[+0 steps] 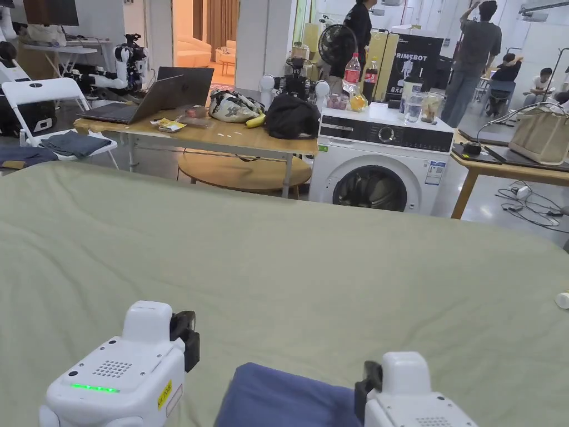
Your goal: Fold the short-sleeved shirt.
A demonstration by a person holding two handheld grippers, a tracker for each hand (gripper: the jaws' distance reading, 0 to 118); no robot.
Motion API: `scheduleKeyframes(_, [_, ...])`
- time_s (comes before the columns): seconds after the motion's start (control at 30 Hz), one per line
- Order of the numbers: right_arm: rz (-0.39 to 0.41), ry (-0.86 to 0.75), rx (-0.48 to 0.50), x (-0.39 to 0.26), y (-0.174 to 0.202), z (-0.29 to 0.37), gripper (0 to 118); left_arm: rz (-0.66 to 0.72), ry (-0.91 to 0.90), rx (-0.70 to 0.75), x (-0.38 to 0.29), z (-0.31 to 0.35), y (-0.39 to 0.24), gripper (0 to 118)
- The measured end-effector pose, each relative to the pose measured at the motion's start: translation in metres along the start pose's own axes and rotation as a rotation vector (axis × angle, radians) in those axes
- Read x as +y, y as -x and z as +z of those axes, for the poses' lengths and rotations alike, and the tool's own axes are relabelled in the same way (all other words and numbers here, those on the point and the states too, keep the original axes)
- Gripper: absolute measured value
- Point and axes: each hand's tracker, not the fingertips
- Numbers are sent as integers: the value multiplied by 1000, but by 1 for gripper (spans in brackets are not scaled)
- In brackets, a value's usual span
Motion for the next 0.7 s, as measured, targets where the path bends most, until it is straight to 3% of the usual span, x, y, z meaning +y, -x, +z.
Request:
scheduleKeyframes(0.07, [36,84,-4,-12,10,-15,0,10,5,-6,0,2,4,0])
scheduleKeyframes(0.23, [-57,327,-52,-46,0,-58,0,63,92,-62,-1,1,18,0])
scheduleKeyframes(0.47, [-88,321,-26,-45,-7,-60,0,195,411,-257,-14,-26,48,3])
scheduleKeyframes(0.5, [-83,319,-26,-46,-7,-60,0,225,449,-303,-16,-31,52,11])
scheduleKeyframes(0.63, [-66,316,-22,-46,-7,-59,0,411,561,-481,-27,-53,68,83])
scheduleKeyframes(0.7, [-73,317,-16,-45,-9,-59,0,486,615,-559,-33,-66,72,85])
